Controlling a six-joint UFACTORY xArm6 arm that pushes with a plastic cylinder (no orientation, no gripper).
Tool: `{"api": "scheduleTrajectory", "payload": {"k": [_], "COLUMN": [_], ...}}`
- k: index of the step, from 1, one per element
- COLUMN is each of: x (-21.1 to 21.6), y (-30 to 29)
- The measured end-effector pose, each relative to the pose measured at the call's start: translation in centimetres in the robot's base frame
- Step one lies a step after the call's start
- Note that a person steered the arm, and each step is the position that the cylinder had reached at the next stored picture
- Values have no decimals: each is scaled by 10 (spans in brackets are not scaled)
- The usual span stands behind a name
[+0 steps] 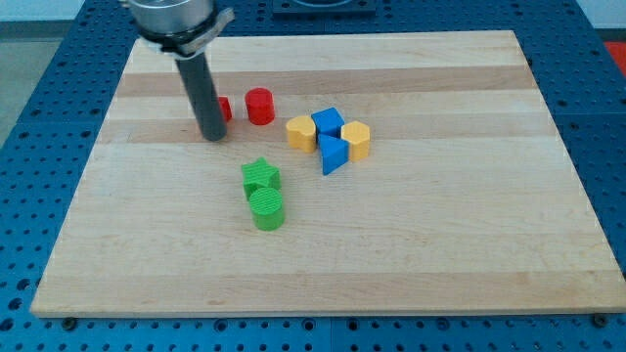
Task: Move the red blocks to the top left of the heart
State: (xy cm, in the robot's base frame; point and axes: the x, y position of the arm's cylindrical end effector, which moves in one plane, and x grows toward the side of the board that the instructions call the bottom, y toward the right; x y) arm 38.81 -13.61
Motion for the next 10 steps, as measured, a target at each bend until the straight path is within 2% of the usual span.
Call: {"api": "scheduleTrajectory", "payload": {"k": [1,3,4,5,8,10], "x": [-1,18,14,-27,-29,-27], "y": [2,-52,-67,-67,-22,-21]}}
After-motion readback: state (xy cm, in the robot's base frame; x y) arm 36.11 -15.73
